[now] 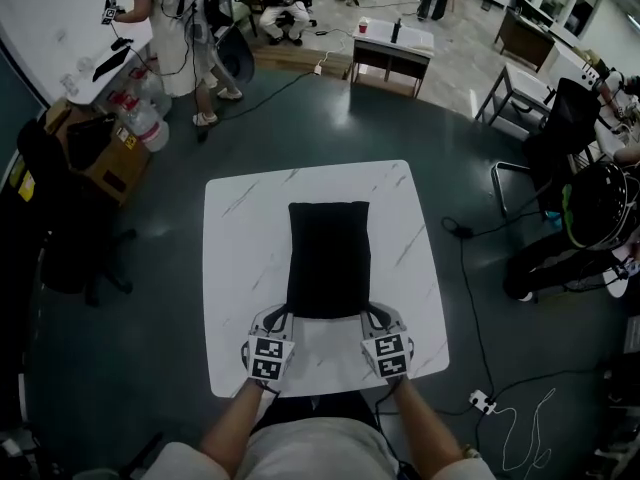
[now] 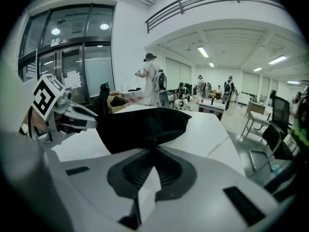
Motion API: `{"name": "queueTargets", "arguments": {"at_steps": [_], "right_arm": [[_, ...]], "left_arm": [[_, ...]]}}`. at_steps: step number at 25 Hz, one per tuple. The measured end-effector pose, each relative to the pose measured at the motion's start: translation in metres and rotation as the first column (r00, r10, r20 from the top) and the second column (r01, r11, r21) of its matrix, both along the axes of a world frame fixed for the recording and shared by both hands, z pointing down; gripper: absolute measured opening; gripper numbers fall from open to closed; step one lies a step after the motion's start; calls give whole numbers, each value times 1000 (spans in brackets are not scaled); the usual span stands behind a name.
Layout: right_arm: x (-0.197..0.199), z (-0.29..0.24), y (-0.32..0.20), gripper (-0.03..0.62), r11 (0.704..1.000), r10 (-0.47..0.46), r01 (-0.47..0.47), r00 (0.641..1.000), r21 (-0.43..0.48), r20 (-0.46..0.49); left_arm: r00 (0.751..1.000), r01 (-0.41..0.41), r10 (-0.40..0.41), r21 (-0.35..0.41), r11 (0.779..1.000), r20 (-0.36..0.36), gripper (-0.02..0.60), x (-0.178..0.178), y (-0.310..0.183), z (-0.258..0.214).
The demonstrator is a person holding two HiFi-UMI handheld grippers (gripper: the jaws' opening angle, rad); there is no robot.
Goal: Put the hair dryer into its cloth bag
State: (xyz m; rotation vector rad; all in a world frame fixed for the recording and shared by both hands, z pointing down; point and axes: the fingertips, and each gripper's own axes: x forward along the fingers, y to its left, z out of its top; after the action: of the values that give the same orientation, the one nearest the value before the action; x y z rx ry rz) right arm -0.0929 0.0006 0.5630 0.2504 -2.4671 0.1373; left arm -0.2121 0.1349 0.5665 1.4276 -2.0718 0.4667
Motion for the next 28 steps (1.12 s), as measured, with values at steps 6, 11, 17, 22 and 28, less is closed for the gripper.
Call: {"name": "queueTargets", "arguments": {"at_steps": [6, 11, 17, 22, 28], "right_arm": [[13, 28, -3, 21, 1000, -18, 18, 999, 6, -43], [21, 57, 3, 26, 1000, -16, 13, 996, -27, -93], [59, 47, 31, 77, 997, 67, -70, 994, -36, -85], [72, 9, 73, 74, 988, 157, -157, 988, 0, -7], [67, -55, 128, 22, 968, 249, -249, 947, -30, 201]], "left_arm": [[1000, 20, -21, -49, 999, -23, 20, 12, 6, 34], [999, 35, -35, -66, 997, -2, 20, 15, 1, 49], [998, 51, -50, -45, 998, 24, 26, 26, 28, 37], [999, 40, -41, 30, 999, 25, 25, 41, 62, 8], [997, 16, -28, 179, 984, 68, 11, 75, 98, -53]]}}
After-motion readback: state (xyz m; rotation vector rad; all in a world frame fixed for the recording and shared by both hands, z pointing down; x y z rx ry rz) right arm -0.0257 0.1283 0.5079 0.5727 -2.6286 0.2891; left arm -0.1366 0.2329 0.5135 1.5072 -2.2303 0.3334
